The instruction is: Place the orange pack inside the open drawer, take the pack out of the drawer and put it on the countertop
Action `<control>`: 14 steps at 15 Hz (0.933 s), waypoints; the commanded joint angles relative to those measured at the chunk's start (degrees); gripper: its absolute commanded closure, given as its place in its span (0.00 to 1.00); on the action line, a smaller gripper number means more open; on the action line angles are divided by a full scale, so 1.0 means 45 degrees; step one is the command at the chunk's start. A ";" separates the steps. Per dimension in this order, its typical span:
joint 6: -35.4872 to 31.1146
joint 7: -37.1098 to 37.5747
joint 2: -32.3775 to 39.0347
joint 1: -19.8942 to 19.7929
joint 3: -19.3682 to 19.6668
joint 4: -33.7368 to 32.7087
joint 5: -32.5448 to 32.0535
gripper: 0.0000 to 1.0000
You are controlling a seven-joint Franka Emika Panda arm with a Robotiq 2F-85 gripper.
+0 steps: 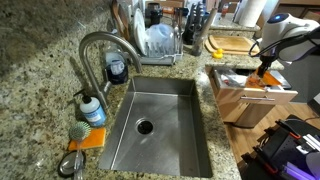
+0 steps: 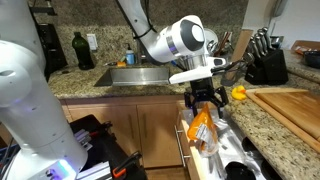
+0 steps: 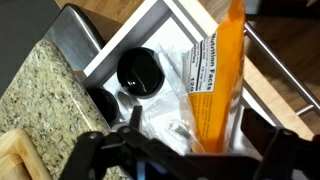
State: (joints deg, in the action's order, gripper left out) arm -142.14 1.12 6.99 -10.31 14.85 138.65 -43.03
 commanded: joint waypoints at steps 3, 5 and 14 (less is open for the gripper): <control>-0.0597 -0.0736 0.0312 -0.0195 -0.0241 -0.0076 0.0518 0.25; -0.1060 -0.1351 0.0533 -0.0203 -0.0350 -0.0137 0.0931 0.34; 0.0128 -0.1517 0.1032 -0.0034 -0.0291 -0.0854 0.1596 0.96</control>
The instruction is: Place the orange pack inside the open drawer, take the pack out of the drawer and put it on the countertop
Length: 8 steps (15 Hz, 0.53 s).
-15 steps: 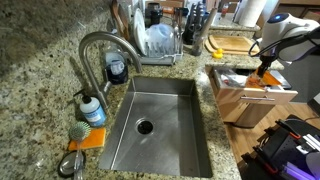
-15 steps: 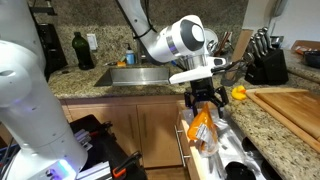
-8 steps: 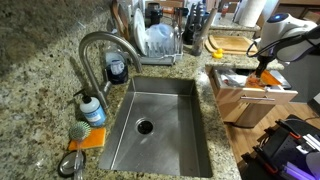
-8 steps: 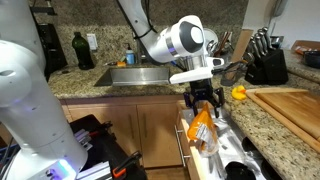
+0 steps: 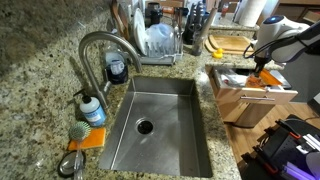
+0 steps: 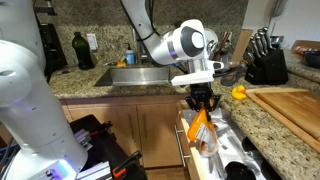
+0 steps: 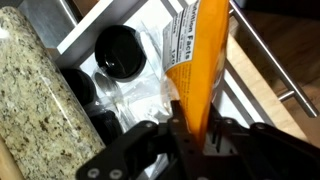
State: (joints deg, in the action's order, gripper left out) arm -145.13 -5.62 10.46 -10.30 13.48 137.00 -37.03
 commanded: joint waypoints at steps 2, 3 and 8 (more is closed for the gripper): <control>0.1571 0.0240 0.0211 0.0004 0.0042 -0.0722 0.0336 1.00; 0.2117 0.0225 0.0119 -0.0013 0.0036 -0.0835 0.0447 1.00; 0.3501 -0.3099 -0.1170 -0.0752 0.0389 -0.0878 0.0263 1.00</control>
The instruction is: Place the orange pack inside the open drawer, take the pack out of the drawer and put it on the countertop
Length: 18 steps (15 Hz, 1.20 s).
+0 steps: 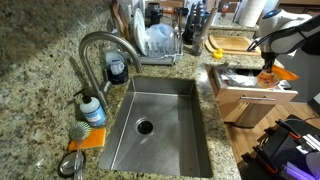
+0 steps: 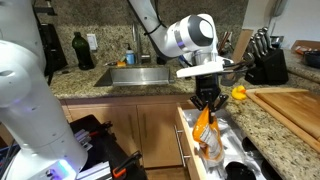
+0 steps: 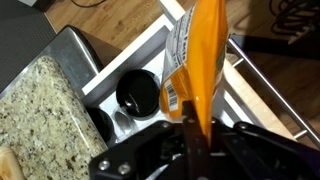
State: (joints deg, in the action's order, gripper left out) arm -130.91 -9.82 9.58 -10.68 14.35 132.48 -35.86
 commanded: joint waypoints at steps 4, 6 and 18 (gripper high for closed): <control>-0.0075 -0.5444 -0.2361 -0.1785 0.1203 -0.0086 -0.0733 1.00; -0.0157 -0.6919 -0.2978 -0.2289 0.1753 -0.0574 -0.0487 1.00; -0.0139 -1.1701 -0.2810 -0.2286 0.2221 -0.2318 0.1087 1.00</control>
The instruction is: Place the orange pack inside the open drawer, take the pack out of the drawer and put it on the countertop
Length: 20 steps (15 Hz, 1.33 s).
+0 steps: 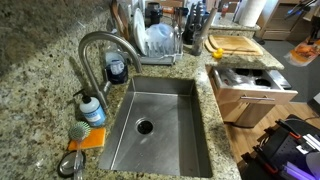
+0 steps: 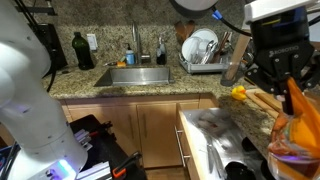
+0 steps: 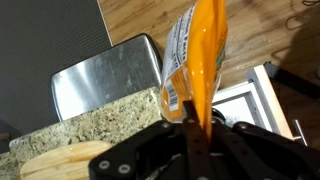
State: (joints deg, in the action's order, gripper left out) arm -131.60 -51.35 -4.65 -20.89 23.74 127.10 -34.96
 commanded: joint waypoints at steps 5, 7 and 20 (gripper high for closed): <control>0.1933 -0.6251 0.2091 -0.0163 0.0198 -0.4766 0.2908 1.00; 0.1505 -0.5695 0.1212 -0.0208 0.0063 -0.3848 0.2574 0.99; 0.3774 -0.7816 0.5695 0.0517 -0.1239 -0.8034 0.1231 1.00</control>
State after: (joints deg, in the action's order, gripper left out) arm -119.98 -86.72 15.11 -18.96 18.63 98.19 -26.02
